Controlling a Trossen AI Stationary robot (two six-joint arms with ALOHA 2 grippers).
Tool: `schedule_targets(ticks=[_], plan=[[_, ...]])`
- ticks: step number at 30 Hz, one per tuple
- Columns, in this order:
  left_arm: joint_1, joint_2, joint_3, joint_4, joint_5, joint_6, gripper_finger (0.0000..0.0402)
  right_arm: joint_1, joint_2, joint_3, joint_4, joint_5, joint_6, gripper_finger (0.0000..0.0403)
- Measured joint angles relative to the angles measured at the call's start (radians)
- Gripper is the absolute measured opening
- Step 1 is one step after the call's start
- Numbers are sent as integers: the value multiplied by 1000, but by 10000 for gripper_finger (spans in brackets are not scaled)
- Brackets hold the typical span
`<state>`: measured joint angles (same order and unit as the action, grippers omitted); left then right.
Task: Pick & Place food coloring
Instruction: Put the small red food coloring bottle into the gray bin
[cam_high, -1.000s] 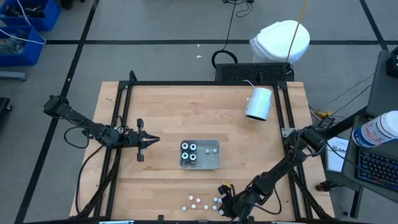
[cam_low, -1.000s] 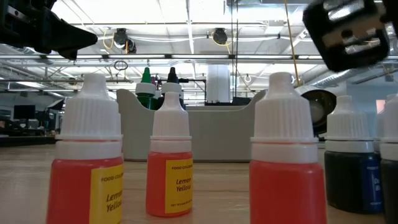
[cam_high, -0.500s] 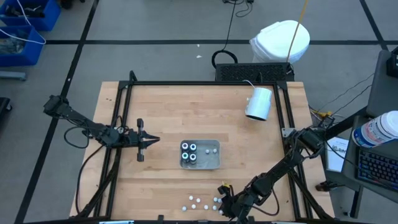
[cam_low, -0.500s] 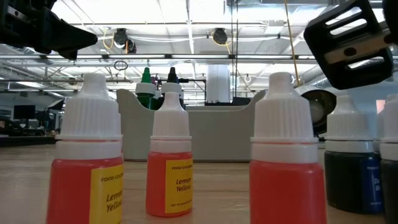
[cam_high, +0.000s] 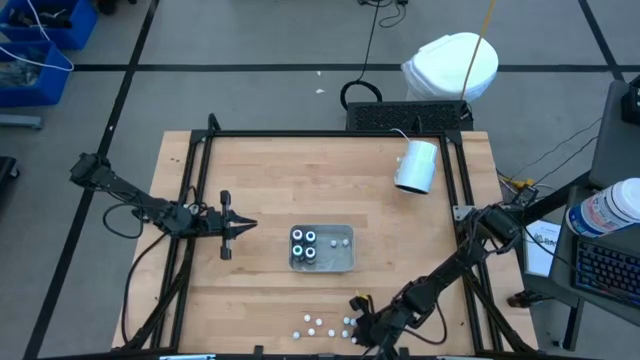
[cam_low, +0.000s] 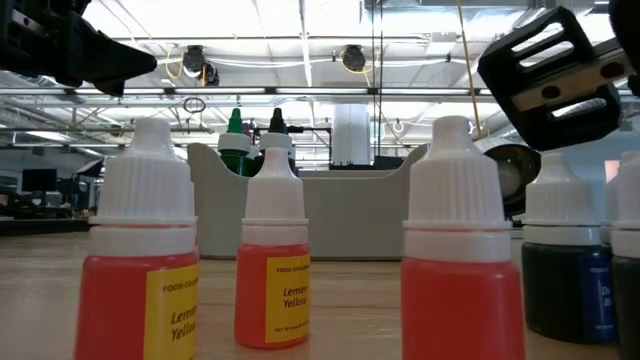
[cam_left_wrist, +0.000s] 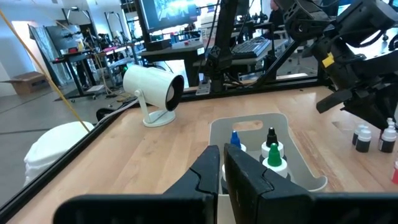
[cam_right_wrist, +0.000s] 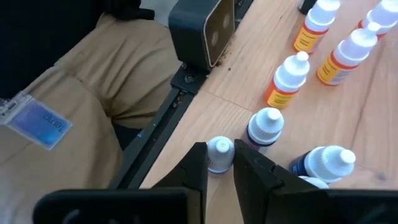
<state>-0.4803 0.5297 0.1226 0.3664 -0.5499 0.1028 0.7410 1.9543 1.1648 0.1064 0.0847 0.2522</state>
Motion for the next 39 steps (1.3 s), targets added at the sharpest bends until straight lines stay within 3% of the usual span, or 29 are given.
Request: schedule_targets(ticks=[11, 19, 21, 29, 39], plan=[[0, 0, 0, -6, 0, 9, 33, -10, -127, 0, 18, -2, -89, 47], [0, 0, 0, -6, 0, 5, 33, -88, -310, 0, -150, 333, -184, 46], [0, 0, 0, -6, 0, -1, 33, -125, -337, 1, -169, 372, -196, 46], [0, 0, 0, -8, 0, 18, 33, -271, -348, 1, -220, 358, -255, 46], [0, 0, 0, -21, 0, 16, 33, -343, -268, 0, -269, 359, -61, 50]])
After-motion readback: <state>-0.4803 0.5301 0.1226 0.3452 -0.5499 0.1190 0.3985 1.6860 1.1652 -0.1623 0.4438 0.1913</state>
